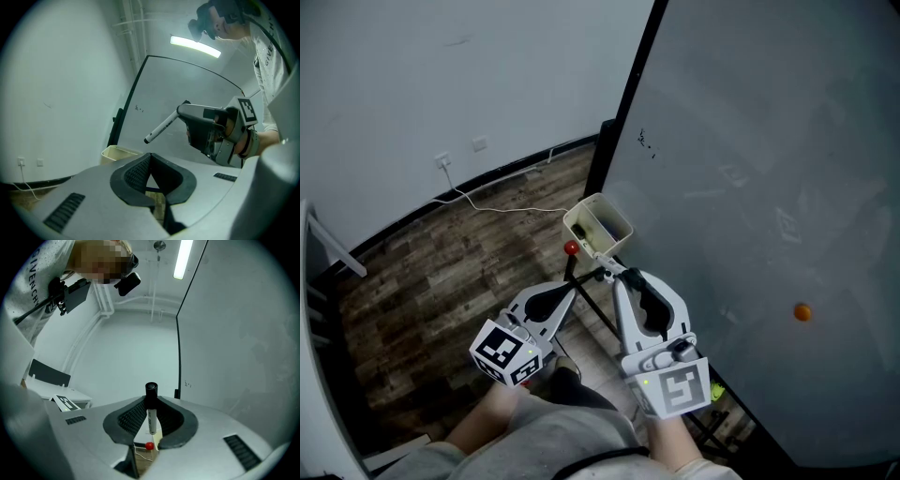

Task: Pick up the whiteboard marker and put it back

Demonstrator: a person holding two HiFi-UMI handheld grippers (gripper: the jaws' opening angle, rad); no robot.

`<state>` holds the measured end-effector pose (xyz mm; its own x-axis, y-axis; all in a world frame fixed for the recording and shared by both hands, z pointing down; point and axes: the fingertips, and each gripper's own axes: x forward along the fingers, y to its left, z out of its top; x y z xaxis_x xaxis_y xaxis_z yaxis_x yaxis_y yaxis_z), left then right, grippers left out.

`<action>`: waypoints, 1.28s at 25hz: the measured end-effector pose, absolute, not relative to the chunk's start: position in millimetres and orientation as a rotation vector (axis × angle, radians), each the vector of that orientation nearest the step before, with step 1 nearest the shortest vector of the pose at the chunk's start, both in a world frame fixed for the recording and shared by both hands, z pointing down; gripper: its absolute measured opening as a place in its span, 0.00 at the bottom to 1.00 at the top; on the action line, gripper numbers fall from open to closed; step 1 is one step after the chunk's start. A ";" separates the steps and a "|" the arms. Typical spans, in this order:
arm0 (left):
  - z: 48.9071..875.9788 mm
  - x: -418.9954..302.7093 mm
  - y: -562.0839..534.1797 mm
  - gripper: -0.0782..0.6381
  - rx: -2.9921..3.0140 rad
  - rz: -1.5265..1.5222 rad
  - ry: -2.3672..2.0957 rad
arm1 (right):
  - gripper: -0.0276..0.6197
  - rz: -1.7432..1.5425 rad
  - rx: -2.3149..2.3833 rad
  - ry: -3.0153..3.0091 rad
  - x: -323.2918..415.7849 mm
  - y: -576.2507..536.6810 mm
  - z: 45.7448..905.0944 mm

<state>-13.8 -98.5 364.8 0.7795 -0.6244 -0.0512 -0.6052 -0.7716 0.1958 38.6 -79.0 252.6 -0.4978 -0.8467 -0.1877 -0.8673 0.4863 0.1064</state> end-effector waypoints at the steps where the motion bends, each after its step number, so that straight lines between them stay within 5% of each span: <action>1: 365.0 -13.3 -98.3 0.13 2.804 -0.168 -0.976 | 0.16 0.289 -1.510 2.616 37.7 -78.7 253.8; 32: 409.5 3.4 -151.4 0.13 2.719 -0.105 -0.996 | 0.16 0.161 -1.569 2.685 43.8 -151.5 312.9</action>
